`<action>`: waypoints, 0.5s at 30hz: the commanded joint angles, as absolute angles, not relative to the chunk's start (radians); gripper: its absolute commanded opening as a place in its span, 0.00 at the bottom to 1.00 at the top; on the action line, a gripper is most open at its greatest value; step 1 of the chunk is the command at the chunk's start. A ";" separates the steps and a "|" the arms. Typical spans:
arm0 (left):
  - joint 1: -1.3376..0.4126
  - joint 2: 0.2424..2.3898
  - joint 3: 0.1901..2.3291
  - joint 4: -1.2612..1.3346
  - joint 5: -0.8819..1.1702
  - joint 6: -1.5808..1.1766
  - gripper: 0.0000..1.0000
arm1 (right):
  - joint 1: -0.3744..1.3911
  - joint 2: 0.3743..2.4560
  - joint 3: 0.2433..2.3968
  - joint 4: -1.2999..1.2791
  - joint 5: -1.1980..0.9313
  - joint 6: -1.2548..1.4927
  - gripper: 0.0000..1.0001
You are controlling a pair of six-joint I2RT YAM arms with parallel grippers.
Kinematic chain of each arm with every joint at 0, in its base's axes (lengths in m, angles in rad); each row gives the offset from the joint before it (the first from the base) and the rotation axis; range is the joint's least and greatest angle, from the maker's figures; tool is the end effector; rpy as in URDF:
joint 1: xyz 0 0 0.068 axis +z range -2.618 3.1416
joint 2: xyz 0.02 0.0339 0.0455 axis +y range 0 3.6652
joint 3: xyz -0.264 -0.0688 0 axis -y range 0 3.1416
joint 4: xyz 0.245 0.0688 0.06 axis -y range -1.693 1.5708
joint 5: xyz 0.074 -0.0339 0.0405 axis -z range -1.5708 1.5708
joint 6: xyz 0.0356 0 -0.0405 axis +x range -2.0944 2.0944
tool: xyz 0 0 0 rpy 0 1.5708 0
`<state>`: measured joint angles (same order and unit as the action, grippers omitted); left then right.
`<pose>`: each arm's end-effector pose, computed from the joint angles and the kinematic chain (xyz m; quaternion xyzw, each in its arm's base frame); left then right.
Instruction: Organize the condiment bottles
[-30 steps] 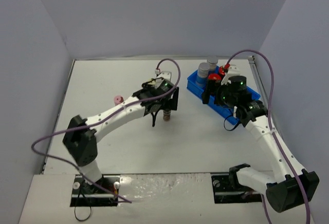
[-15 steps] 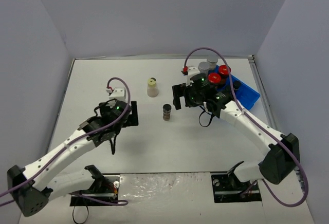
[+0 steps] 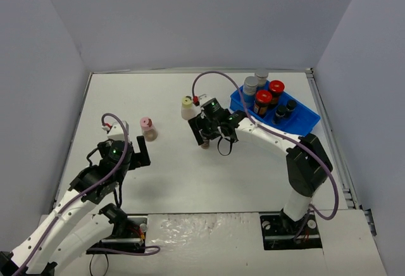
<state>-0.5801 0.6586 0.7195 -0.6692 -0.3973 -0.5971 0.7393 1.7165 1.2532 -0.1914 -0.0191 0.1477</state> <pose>0.1245 -0.0651 0.2888 -0.0987 0.8682 -0.1064 0.4745 0.2887 0.2641 0.2522 -0.2655 0.8567 0.1975 0.3957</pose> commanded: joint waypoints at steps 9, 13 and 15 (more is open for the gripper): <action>-0.565 0.745 0.750 -0.542 -0.305 -0.486 0.97 | 0.761 1.767 1.279 -0.124 0.104 0.139 0.55; -0.559 0.752 0.760 -0.530 -0.304 -0.472 0.97 | 0.751 1.697 1.245 -0.125 0.145 0.146 0.28; -0.553 0.757 0.761 -0.521 -0.309 -0.466 0.97 | 0.733 1.641 1.216 -0.127 0.161 0.146 0.18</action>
<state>-0.5685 0.7434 0.7082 -0.5977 -0.3069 -0.5022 0.7569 1.7825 1.2578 -0.1516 0.0810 0.1484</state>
